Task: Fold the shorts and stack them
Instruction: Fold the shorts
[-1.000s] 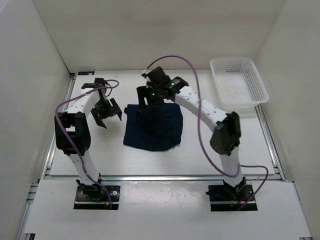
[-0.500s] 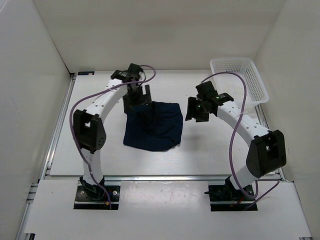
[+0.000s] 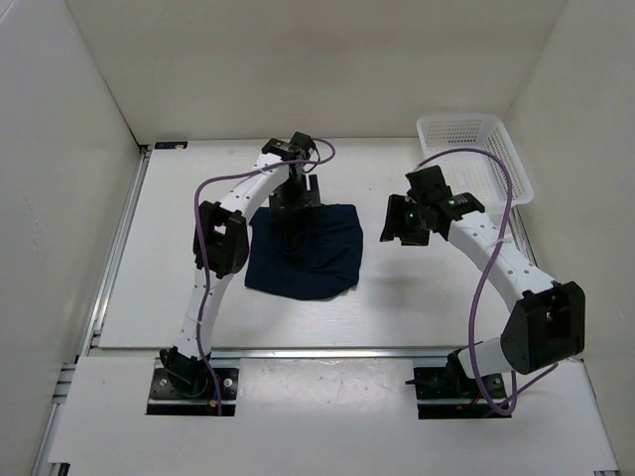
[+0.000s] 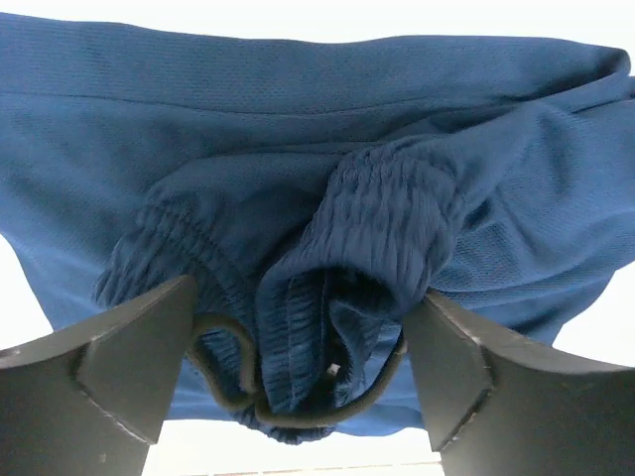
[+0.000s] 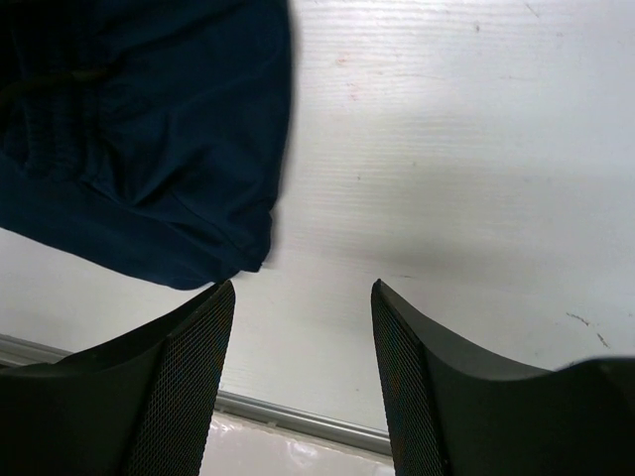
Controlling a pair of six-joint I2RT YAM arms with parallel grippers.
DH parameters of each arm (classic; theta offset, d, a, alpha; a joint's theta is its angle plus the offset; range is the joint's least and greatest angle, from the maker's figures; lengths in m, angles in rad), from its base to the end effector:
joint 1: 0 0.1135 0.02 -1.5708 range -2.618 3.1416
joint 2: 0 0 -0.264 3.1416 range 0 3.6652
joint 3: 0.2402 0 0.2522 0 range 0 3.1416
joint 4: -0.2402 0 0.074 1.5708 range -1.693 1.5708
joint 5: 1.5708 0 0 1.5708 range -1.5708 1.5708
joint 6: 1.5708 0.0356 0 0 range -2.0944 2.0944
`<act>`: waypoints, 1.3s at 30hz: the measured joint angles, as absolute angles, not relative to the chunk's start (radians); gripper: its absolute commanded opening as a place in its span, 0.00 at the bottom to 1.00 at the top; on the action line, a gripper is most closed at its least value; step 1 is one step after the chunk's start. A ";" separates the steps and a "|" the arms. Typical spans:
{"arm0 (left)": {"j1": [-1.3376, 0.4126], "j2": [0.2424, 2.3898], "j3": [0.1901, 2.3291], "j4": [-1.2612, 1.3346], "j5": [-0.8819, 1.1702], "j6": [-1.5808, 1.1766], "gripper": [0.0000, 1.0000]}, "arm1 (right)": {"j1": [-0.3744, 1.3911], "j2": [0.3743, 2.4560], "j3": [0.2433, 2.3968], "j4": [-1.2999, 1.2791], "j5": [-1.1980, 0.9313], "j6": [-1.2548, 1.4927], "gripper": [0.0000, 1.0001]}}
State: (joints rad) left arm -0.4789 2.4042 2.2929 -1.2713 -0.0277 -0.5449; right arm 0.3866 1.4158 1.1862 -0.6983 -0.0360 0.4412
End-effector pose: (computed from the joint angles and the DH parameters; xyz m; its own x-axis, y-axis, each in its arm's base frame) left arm 0.4318 -0.2231 0.2158 -0.9819 -0.0740 -0.1741 -0.0619 0.9954 -0.0737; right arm 0.2747 0.1132 0.2893 -0.8397 0.1189 -0.5298 -0.0422 0.9585 0.2821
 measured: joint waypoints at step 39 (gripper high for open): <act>-0.509 2.288 2.128 -1.227 0.109 -0.551 0.56 | 0.336 1.404 1.096 -0.688 -0.056 0.436 0.60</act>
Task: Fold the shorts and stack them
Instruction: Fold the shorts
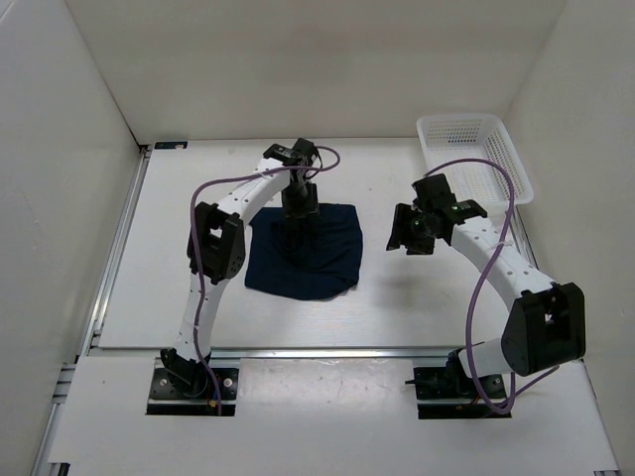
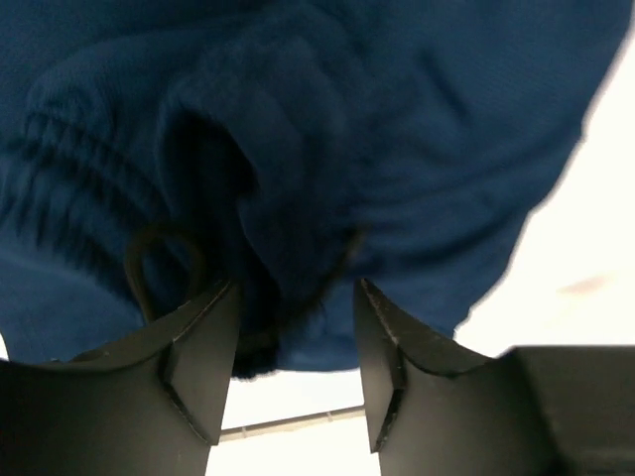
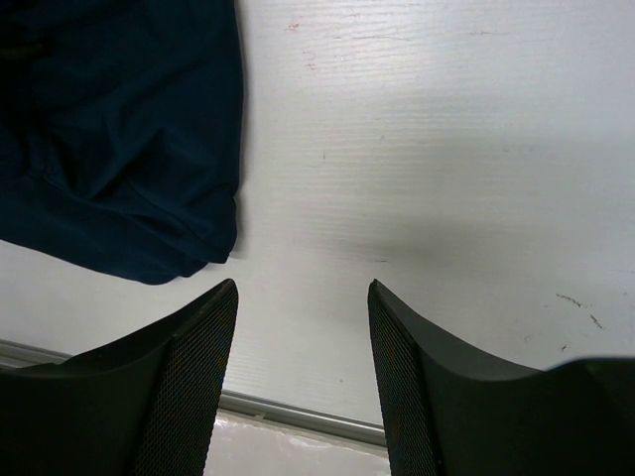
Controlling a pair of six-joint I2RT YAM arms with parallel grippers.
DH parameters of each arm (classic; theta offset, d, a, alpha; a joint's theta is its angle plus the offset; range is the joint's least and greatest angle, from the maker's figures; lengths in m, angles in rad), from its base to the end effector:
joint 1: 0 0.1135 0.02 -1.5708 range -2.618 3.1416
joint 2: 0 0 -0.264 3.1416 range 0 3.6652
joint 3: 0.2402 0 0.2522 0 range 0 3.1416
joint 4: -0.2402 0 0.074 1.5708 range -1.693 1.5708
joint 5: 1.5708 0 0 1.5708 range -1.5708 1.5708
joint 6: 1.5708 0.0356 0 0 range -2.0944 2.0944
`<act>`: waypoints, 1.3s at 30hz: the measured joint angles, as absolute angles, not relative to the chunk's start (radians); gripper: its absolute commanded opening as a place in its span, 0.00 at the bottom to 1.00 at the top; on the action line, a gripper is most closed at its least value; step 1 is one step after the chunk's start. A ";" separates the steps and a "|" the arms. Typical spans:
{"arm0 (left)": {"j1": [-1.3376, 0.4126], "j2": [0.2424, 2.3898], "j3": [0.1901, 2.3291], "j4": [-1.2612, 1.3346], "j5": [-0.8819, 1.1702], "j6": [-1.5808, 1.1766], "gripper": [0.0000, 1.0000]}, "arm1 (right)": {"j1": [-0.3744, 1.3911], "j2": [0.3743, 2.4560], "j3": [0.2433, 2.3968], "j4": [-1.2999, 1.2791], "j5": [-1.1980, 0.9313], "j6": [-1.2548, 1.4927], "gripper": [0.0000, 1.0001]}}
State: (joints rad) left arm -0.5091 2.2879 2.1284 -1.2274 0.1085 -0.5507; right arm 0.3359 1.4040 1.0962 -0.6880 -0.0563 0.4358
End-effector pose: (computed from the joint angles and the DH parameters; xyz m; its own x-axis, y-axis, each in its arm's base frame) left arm 0.4040 -0.2299 0.2253 -0.9941 -0.0408 -0.1001 -0.0216 0.9822 -0.1864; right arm 0.2706 0.0966 0.2649 -0.8694 0.1429 -0.4731 0.0099 0.9621 0.2724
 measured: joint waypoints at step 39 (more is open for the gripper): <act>-0.263 1.966 1.515 -1.089 0.032 -0.603 0.82 | 0.327 1.372 1.065 -0.693 -0.062 0.429 0.60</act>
State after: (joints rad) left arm -0.2634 1.9663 1.5146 -1.0893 0.0322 -0.6033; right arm 0.3275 1.3720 1.0649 -0.6930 -0.0624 0.4286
